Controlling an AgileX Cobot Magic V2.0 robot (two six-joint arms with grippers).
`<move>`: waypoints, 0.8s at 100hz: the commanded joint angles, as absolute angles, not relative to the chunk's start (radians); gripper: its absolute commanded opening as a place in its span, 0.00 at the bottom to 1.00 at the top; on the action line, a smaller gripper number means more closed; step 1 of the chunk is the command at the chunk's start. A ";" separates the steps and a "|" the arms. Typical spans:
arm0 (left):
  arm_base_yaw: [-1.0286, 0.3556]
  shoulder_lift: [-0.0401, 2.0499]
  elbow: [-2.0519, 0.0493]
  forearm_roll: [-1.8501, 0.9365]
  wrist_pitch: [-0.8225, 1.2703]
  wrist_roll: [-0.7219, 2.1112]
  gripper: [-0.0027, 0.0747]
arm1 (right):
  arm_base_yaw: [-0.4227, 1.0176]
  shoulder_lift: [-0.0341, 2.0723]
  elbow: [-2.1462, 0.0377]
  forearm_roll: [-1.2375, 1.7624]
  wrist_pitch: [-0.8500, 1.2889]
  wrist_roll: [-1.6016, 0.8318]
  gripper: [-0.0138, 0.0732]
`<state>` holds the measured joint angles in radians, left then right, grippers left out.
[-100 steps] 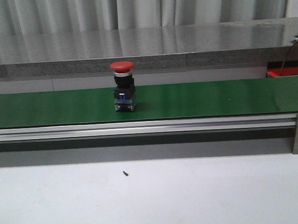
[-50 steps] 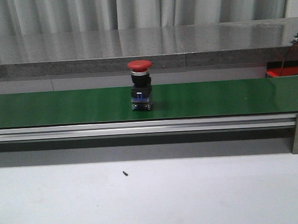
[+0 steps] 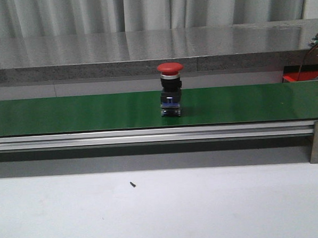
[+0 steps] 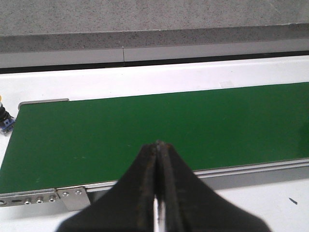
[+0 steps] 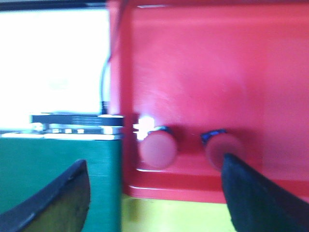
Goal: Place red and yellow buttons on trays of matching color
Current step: 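Move the right gripper to the belt end and grasp the second red button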
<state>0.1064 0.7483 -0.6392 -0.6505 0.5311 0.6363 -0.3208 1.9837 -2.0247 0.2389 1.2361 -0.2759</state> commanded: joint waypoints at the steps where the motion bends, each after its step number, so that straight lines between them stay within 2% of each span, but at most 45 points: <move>1: 0.098 0.745 -0.666 -0.683 0.474 0.640 0.01 | -0.282 1.894 -2.054 0.275 1.312 -0.300 0.80; 46: 0.098 0.745 -0.666 -0.683 0.474 0.640 0.01 | 0.029 1.830 -1.959 0.280 1.325 -0.309 0.80; 80: 0.098 0.745 -0.666 -0.683 0.474 0.640 0.01 | 0.156 1.827 -1.849 0.275 1.326 -0.309 0.80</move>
